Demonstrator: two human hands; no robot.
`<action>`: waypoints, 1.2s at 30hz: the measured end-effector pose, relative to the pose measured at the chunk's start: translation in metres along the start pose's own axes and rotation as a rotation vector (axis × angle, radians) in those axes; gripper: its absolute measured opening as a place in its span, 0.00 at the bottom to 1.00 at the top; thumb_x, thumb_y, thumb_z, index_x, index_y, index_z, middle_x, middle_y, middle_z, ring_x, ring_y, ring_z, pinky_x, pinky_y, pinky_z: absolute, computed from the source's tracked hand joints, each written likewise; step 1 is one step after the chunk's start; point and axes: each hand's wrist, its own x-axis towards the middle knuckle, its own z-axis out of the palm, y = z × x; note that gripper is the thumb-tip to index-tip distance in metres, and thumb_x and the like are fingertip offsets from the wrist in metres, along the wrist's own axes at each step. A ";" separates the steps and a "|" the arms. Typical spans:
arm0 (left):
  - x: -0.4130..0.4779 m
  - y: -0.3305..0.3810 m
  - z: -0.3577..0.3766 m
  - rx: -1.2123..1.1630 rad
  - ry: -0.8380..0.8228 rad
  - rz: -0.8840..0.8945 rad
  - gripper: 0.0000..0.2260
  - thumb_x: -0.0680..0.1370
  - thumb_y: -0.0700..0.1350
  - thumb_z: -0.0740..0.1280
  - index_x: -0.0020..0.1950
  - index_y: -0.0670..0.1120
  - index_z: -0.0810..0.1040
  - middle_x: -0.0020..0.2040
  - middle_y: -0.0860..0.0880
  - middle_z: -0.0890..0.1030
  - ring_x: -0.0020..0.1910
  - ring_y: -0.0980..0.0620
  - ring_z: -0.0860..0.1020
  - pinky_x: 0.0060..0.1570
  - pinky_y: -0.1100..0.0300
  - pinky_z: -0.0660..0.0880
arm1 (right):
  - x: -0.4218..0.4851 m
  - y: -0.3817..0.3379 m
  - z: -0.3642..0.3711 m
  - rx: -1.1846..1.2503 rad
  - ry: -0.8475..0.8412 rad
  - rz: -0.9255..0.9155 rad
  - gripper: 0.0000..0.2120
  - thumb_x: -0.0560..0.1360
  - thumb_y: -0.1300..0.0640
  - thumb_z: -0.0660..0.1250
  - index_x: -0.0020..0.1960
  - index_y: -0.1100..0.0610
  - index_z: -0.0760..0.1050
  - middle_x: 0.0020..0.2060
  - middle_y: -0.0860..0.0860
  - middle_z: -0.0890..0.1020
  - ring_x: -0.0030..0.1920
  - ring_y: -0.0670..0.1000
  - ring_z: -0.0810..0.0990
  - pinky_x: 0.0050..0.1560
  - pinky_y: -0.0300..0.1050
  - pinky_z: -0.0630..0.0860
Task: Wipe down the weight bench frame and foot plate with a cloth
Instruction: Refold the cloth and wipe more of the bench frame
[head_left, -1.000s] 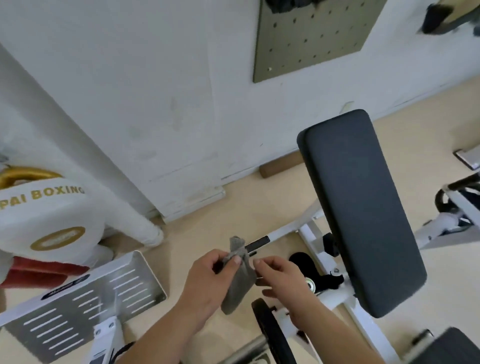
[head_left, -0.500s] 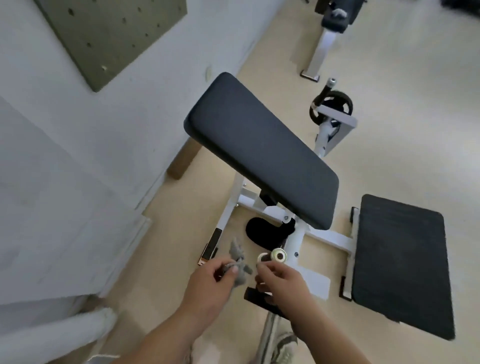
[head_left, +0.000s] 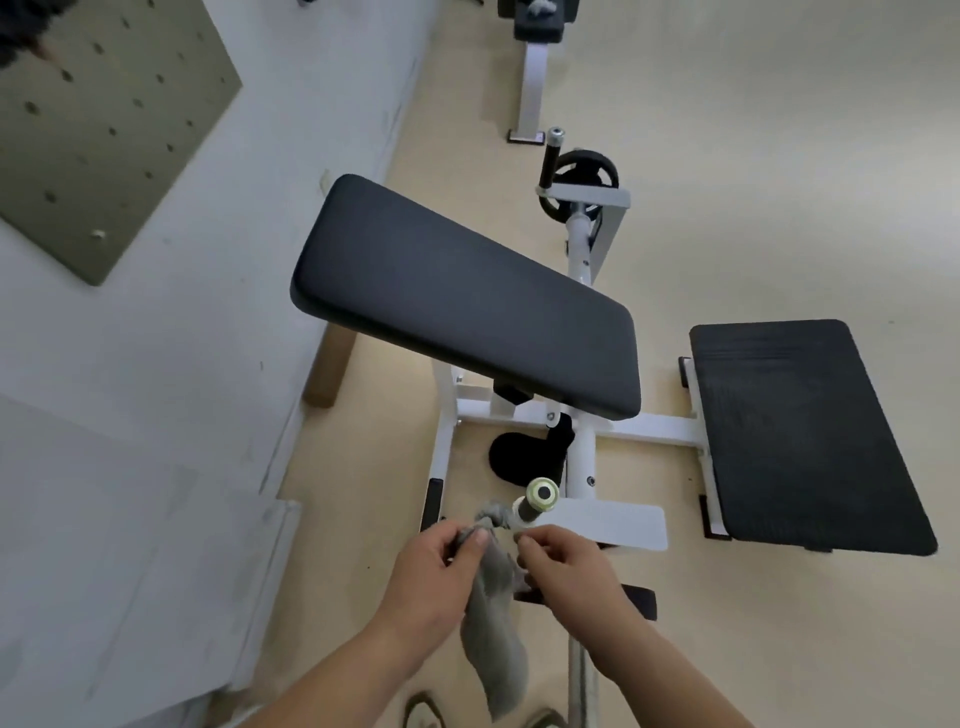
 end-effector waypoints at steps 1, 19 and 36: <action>0.006 -0.003 -0.001 0.005 0.001 0.023 0.09 0.83 0.49 0.68 0.44 0.52 0.84 0.38 0.50 0.83 0.39 0.54 0.79 0.45 0.48 0.82 | 0.009 0.004 0.005 -0.015 -0.001 -0.022 0.08 0.80 0.50 0.67 0.47 0.45 0.85 0.39 0.49 0.85 0.47 0.55 0.85 0.55 0.55 0.83; 0.209 -0.048 -0.151 0.303 -0.002 0.142 0.13 0.82 0.49 0.67 0.38 0.50 0.77 0.37 0.54 0.79 0.37 0.57 0.76 0.36 0.65 0.70 | 0.203 -0.053 0.161 -0.058 0.077 0.132 0.13 0.82 0.58 0.58 0.53 0.46 0.79 0.43 0.48 0.84 0.44 0.49 0.82 0.41 0.43 0.75; 0.547 -0.303 -0.134 0.547 -0.031 0.259 0.09 0.84 0.53 0.63 0.48 0.53 0.79 0.40 0.54 0.82 0.41 0.56 0.79 0.46 0.55 0.79 | 0.559 0.167 0.255 -0.287 0.176 -0.030 0.22 0.83 0.41 0.56 0.35 0.50 0.71 0.28 0.47 0.72 0.30 0.46 0.73 0.35 0.42 0.70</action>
